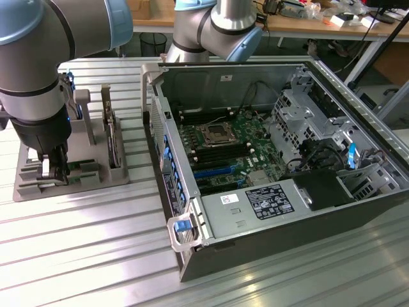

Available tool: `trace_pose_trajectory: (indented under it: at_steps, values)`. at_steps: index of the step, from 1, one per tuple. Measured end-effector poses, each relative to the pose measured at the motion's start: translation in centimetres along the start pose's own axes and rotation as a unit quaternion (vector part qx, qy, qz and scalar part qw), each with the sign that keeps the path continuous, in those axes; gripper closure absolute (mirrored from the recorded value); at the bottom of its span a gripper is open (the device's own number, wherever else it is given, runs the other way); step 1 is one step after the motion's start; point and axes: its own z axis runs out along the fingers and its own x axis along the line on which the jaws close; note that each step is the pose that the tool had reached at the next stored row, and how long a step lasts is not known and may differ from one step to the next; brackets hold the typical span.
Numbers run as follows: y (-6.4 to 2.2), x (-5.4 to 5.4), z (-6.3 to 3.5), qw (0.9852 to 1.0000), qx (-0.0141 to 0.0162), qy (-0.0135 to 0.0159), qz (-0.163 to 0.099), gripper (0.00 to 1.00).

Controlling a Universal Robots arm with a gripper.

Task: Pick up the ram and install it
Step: 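Pick up the ram and move it above insertion slot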

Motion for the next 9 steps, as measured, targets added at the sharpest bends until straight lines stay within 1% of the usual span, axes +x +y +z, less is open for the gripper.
trace_pose_trajectory:
  at_steps: [9]
  values:
    - [-0.02,0.00,-0.01,1.0000,0.0000,0.0000,0.000,0.70]
